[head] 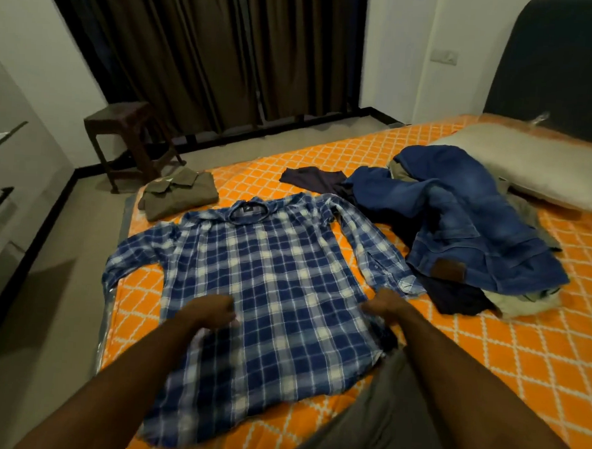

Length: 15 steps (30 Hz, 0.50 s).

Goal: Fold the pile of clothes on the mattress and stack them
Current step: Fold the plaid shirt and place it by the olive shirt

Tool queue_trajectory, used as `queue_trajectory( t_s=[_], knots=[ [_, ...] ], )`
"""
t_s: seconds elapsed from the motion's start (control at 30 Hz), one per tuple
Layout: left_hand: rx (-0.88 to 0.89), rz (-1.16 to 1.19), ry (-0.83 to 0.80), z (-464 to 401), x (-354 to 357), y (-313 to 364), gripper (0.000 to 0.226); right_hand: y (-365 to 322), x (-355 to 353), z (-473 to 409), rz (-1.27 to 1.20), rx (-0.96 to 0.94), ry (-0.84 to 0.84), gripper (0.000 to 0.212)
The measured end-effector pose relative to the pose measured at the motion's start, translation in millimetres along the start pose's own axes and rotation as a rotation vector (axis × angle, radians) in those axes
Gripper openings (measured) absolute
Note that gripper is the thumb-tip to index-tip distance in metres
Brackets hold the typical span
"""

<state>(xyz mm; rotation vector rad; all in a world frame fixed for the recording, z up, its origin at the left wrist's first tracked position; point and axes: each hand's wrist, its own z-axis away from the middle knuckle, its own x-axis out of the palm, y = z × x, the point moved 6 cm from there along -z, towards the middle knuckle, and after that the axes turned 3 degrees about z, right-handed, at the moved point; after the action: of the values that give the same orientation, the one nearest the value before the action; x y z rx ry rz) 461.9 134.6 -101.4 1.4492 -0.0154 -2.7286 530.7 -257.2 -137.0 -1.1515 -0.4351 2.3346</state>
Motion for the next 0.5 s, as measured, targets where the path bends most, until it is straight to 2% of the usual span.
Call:
queue_trajectory(
  t_s=[0.1, 0.13, 0.2, 0.33, 0.43, 0.5],
  knots=[
    [0.117, 0.022, 0.075, -47, -32, 46, 0.029, 3, 16, -36, 0.022, -0.091, 0.028, 0.109],
    [0.134, 0.026, 0.092, -69, -42, 64, 0.030, 14, 21, -52, 0.001, -0.089, 0.039, 0.114],
    [0.192, 0.059, 0.146, -96, -60, 90, 0.036, 12, 24, -42, 0.015, -0.101, 0.101, 0.108],
    [0.198, 0.146, 0.221, -178, -99, 139, 0.043, 1, 7, -18, 0.078, -0.068, 0.109, 0.070],
    [0.070, 0.274, 0.311, -232, -122, 139, 0.051, 5, -1, -25, 0.160, -0.047, 0.115, 0.061],
    [-0.055, 0.271, 0.370, -266, -125, 113, 0.050, -1, -5, -38, 0.223, -0.040, 0.214, 0.058]
  ],
)
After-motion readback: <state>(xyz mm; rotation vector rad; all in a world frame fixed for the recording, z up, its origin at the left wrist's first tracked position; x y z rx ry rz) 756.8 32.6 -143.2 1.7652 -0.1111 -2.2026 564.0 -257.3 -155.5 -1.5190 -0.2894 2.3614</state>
